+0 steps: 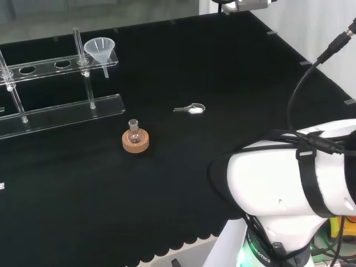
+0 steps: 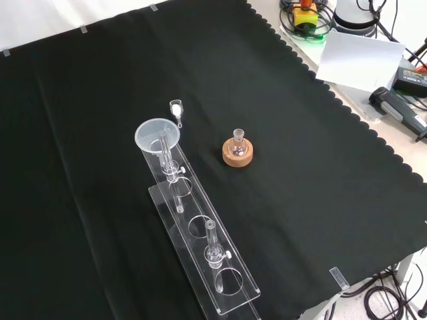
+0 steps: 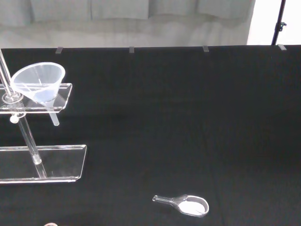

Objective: Pick up the funnel from the transparent funnel stand.

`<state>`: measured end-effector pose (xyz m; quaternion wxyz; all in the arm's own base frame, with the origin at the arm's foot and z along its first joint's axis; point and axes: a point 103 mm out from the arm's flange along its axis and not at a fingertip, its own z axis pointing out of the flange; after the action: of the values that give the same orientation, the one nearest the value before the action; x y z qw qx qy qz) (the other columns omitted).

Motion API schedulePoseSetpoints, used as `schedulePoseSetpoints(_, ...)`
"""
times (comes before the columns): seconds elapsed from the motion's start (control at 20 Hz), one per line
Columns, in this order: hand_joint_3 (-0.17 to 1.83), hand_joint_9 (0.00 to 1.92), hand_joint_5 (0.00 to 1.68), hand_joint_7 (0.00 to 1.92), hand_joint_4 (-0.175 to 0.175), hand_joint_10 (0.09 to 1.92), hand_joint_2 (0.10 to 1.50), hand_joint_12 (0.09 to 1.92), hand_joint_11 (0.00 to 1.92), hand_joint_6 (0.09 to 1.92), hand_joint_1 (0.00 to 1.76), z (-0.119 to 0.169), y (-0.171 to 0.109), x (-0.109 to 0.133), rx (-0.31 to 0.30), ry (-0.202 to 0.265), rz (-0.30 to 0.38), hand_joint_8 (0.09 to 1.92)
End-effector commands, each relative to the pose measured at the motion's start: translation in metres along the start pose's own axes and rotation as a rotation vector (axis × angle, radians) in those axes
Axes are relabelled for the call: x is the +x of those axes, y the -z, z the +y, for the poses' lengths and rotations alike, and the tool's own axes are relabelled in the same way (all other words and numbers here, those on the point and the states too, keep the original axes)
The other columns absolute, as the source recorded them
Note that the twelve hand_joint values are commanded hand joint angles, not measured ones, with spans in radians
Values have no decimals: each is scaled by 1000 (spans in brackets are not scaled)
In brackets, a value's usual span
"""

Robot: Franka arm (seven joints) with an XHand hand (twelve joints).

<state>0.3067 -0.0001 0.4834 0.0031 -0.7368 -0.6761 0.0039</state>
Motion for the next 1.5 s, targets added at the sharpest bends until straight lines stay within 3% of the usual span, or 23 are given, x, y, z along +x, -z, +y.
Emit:
schedulePoseSetpoints(0.05,481,0,0,0,49,87,489,1213,0,87,68,2,-2,0,21,4,-23,119)
schedulePoseSetpoints(0.25,222,0,0,0,71,87,570,1241,0,87,107,6,-9,-1,81,18,-32,87)
schedulePoseSetpoints(0.6,149,0,0,0,73,87,576,1189,0,87,119,17,-21,0,68,42,-26,87)
schedulePoseSetpoints(0.8,101,0,0,0,68,87,592,910,0,87,119,38,-29,7,35,62,-19,87)
schedulePoseSetpoints(0.95,65,0,0,0,67,87,598,245,0,87,113,60,-36,16,11,86,15,87)
schedulePoseSetpoints(1.0,60,0,0,0,67,87,598,124,0,87,113,66,-38,18,-4,91,18,87)
schedulePoseSetpoints(1.2,54,0,0,0,66,87,597,87,0,87,112,96,-51,29,-28,113,22,87)
schedulePoseSetpoints(1.5,48,0,0,0,51,87,592,87,0,87,118,143,-73,48,-9,144,41,87)
